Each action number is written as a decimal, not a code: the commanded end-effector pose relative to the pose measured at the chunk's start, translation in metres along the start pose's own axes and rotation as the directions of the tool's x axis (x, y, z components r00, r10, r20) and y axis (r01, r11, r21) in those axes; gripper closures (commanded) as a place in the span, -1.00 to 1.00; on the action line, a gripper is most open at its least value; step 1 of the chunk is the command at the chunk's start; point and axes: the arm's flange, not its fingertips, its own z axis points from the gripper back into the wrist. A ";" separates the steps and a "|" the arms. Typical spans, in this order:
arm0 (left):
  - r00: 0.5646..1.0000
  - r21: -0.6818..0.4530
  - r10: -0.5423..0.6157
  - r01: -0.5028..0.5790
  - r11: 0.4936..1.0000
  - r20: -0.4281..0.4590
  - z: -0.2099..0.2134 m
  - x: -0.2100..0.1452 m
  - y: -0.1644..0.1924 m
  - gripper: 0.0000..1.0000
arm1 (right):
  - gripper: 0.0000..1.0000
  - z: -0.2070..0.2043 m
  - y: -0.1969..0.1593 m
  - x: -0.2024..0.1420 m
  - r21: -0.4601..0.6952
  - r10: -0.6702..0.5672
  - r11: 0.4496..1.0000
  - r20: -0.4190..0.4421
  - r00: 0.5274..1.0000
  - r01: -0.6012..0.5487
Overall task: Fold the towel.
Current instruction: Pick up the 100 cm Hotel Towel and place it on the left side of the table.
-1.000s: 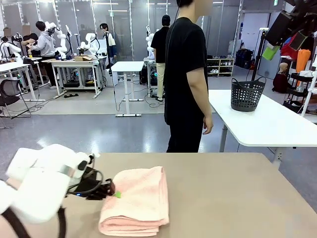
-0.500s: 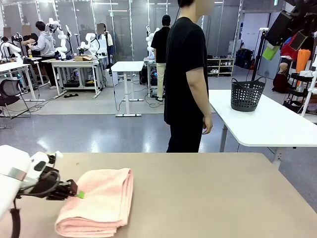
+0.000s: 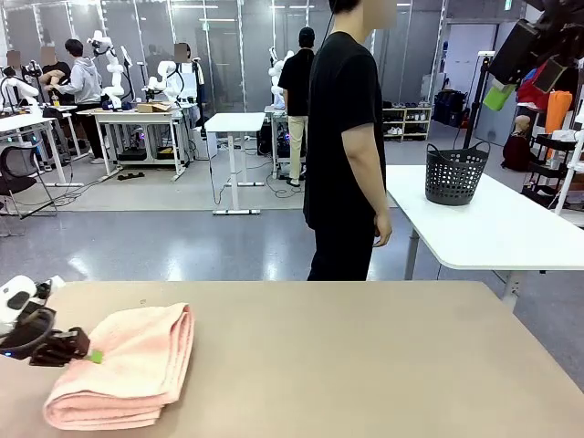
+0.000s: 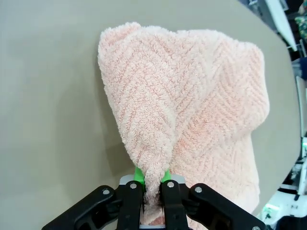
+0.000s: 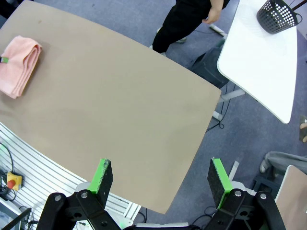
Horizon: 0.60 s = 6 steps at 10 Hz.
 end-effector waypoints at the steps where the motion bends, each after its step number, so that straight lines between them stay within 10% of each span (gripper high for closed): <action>1: 1.000 0.005 -0.003 0.003 1.000 0.004 0.056 -0.030 0.013 0.74 | -1.00 0.001 -0.001 0.000 -0.003 0.003 1.000 -0.001 1.000 -0.003; 6: 0.996 0.033 -0.071 0.073 0.997 -0.057 0.087 -0.014 0.048 0.74 | -1.00 0.001 -0.001 0.000 -0.003 0.003 1.000 -0.001 1.000 -0.003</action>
